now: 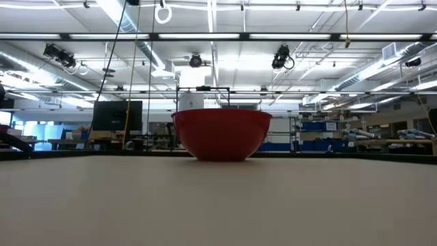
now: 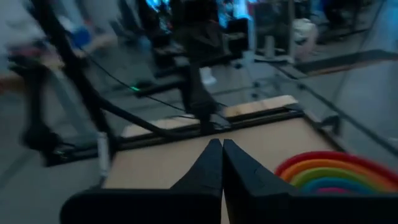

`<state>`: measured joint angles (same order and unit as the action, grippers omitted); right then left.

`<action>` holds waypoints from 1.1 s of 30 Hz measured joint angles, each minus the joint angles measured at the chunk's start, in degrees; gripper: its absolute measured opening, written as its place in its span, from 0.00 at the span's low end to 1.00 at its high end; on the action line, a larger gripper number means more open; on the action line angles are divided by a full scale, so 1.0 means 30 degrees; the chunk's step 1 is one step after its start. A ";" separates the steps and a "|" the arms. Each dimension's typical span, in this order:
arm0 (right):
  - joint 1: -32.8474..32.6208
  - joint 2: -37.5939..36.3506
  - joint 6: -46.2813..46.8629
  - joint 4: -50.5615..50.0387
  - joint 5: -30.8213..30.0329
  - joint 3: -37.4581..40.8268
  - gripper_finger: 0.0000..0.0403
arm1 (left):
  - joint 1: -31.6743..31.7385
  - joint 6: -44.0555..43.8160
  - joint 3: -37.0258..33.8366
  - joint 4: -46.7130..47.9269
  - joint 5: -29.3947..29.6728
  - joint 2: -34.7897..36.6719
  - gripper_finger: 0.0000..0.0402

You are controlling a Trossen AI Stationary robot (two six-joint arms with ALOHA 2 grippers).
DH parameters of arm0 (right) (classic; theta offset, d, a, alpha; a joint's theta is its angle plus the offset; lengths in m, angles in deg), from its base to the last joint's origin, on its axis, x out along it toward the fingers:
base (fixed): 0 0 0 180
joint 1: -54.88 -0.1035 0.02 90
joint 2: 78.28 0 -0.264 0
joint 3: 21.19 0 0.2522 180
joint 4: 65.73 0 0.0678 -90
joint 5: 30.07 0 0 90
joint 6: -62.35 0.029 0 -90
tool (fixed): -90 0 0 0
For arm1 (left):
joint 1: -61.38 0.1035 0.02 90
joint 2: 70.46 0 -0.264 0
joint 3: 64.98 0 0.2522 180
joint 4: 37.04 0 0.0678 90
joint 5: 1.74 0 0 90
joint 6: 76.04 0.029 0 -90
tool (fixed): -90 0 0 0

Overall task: Nest bowls inside each other
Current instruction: Return to Home Position

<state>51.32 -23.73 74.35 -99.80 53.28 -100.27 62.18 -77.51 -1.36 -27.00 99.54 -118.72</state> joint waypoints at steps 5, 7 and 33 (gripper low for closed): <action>-0.0327 -0.2985 0.1997 0.7473 0.1762 0.7443 0.02 | -0.0138 -0.0476 -0.3345 -0.2258 -0.0004 0.1584 0.01; -0.0386 -0.3509 0.1969 1.0139 0.2514 0.9899 0.02 | -0.0131 -0.0811 -0.5429 -0.4307 -0.0004 0.2233 0.01; -0.0872 -1.2302 -0.4120 0.6377 0.2695 1.5068 0.01 | -0.1304 -0.1207 -1.6286 -0.6289 -0.1938 1.2217 0.01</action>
<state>48.70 -60.64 61.99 -80.66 61.36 -55.06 58.27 -81.13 -50.22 -45.87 93.72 -82.06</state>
